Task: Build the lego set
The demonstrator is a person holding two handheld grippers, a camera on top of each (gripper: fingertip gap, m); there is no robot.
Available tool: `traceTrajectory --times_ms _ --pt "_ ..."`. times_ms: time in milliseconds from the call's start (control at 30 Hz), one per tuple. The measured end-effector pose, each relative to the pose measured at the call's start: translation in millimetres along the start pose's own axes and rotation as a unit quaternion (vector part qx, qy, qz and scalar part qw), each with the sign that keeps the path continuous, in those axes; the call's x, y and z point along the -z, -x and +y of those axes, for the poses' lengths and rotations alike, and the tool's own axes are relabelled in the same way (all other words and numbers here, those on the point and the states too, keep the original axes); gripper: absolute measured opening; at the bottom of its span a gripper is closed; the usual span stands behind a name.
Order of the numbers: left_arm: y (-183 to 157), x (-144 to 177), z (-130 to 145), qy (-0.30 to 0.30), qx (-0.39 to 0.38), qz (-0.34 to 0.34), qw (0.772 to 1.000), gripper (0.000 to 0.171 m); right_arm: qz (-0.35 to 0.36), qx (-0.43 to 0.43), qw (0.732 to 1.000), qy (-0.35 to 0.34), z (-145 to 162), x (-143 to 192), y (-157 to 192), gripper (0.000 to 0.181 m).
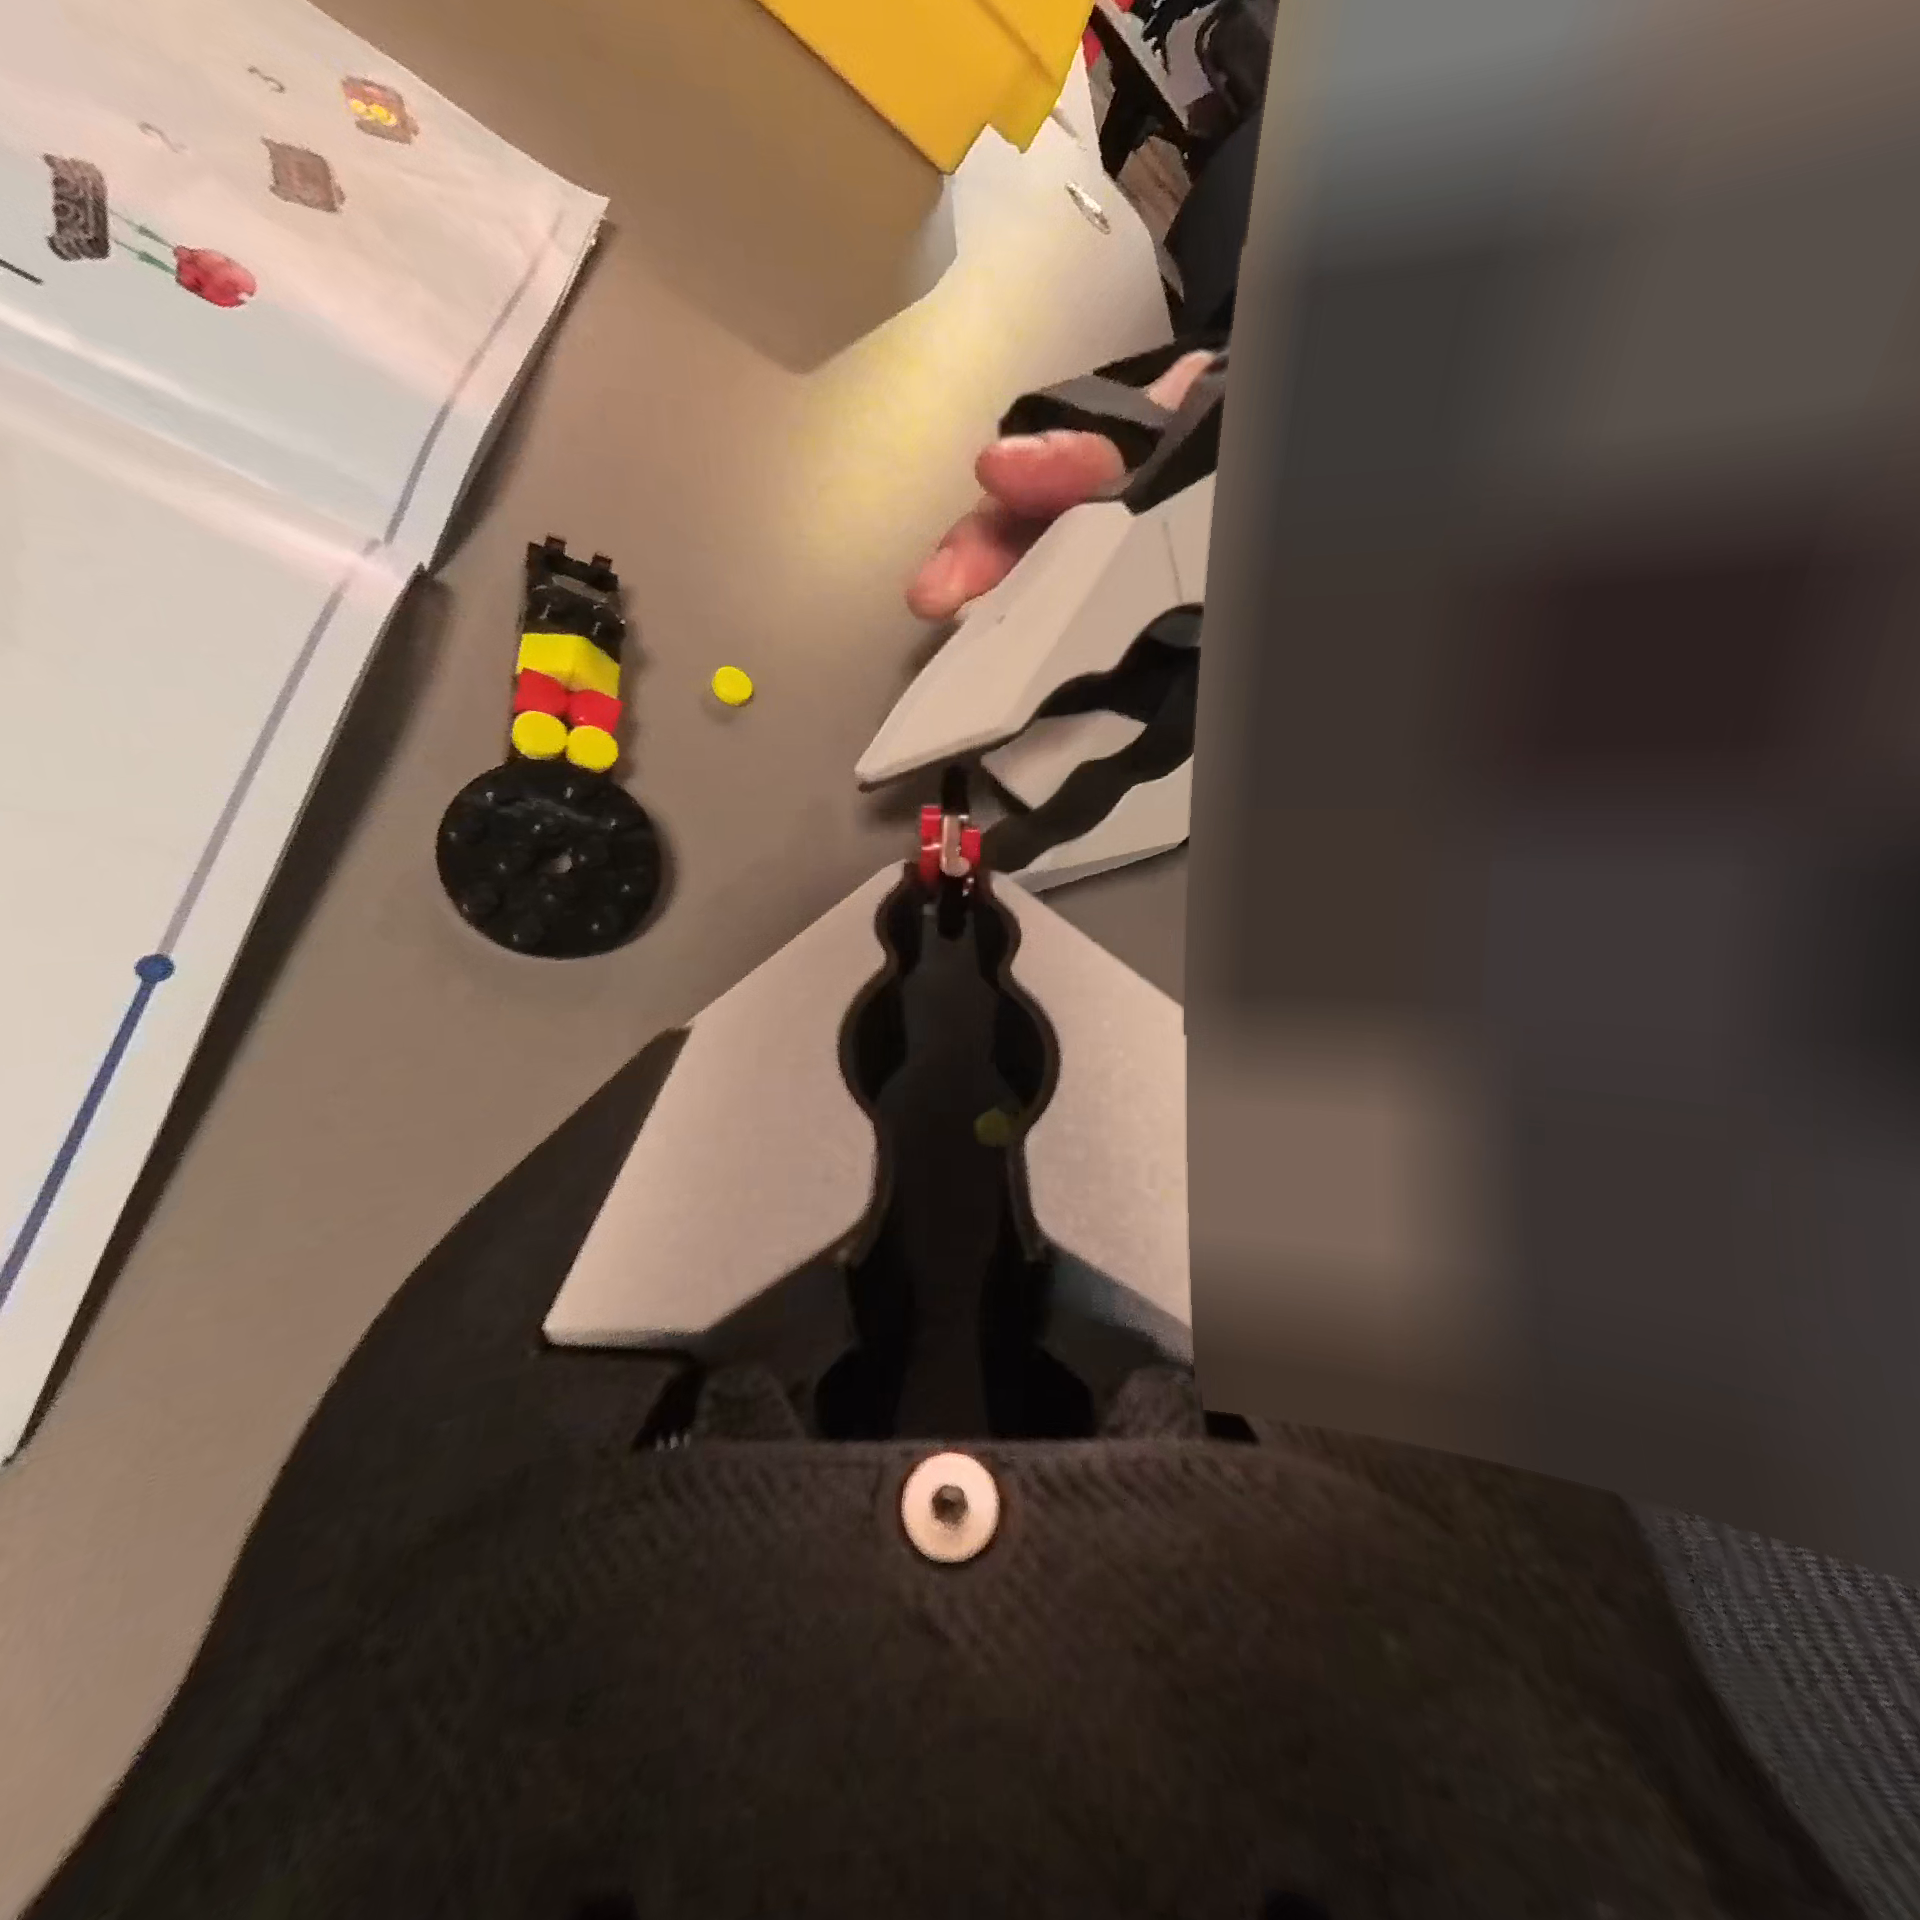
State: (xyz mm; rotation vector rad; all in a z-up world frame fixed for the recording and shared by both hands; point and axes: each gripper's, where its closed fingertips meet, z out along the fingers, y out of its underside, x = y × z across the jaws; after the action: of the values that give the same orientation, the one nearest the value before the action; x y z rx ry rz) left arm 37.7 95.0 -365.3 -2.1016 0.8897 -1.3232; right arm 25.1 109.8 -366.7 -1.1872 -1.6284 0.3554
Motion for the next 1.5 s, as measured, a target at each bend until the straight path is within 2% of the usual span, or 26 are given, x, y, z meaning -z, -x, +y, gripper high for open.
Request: traceTrajectory --times_ms 33,200,233,300,333,400,467,500,567,700,867,1067,1200,1267,1367,1500 --pt "-2 0 -2 -0.006 0.004 0.007 1.0 0.009 0.009 0.009 1.0 0.003 0 -1 -1 0.021" --pt "-5 2 -7 -0.028 -0.01 0.006 1.0 0.009 0.043 0.02 0.999 -0.002 -4 -2 -6 0.015" --pt "-8 4 -11 -0.04 -0.032 0.007 0.999 0.011 0.035 0.012 0.999 -0.006 -4 -2 -6 0.015" --pt "-18 10 -20 -0.069 -0.136 -0.005 0.988 0.031 0.017 0.001 1.0 -0.002 -2 -2 -4 0.015" --pt "-24 14 -22 -0.081 -0.218 -0.021 0.972 0.035 0.005 0.001 1.0 -0.003 -3 -2 -1 0.015" --pt "-27 16 -17 -0.078 -0.374 -0.082 0.921 0.046 -0.019 0.005 1.0 -0.005 -3 0 6 0.015" --pt "-22 11 -8 -0.054 -0.471 -0.137 0.87 0.059 -0.039 0.01 0.999 -0.006 -3 0 12 0.014" --pt "-20 8 -4 -0.041 -0.501 -0.15 0.852 0.055 -0.05 0.01 0.999 -0.006 -3 1 15 0.014" --pt "-20 2 4 -0.021 -0.533 -0.155 0.831 0.048 -0.068 0.011 0.998 -0.009 -4 2 20 0.014" --pt "-19 0 9 -0.011 -0.56 -0.156 0.814 0.022 -0.098 0.002 0.995 -0.019 -7 5 26 0.015" --pt "-15 -2 15 0.011 -0.574 -0.162 0.802 0.017 -0.111 0.006 0.994 -0.019 -7 6 30 0.015" --pt "-19 -2 13 -0.007 -0.591 -0.161 0.79 0.022 -0.121 -0.009 0.992 -0.028 -9 9 29 0.014" --pt "-20 -3 14 -0.005 -0.598 -0.158 0.786 0.018 -0.133 -0.005 0.991 -0.027 -9 9 34 0.015" --pt "-21 -3 13 -0.006 -0.592 -0.154 0.791 0.017 -0.134 -0.01 0.99 -0.03 -10 10 33 0.015" --pt "-20 -3 9 -0.008 -0.563 -0.154 0.812 0.017 -0.118 -0.016 0.992 -0.032 -10 9 28 0.014" --pt "-17 -5 8 -0.002 -0.539 -0.157 0.827 0.016 -0.095 0.008 0.995 -0.024 -8 7 27 0.015"
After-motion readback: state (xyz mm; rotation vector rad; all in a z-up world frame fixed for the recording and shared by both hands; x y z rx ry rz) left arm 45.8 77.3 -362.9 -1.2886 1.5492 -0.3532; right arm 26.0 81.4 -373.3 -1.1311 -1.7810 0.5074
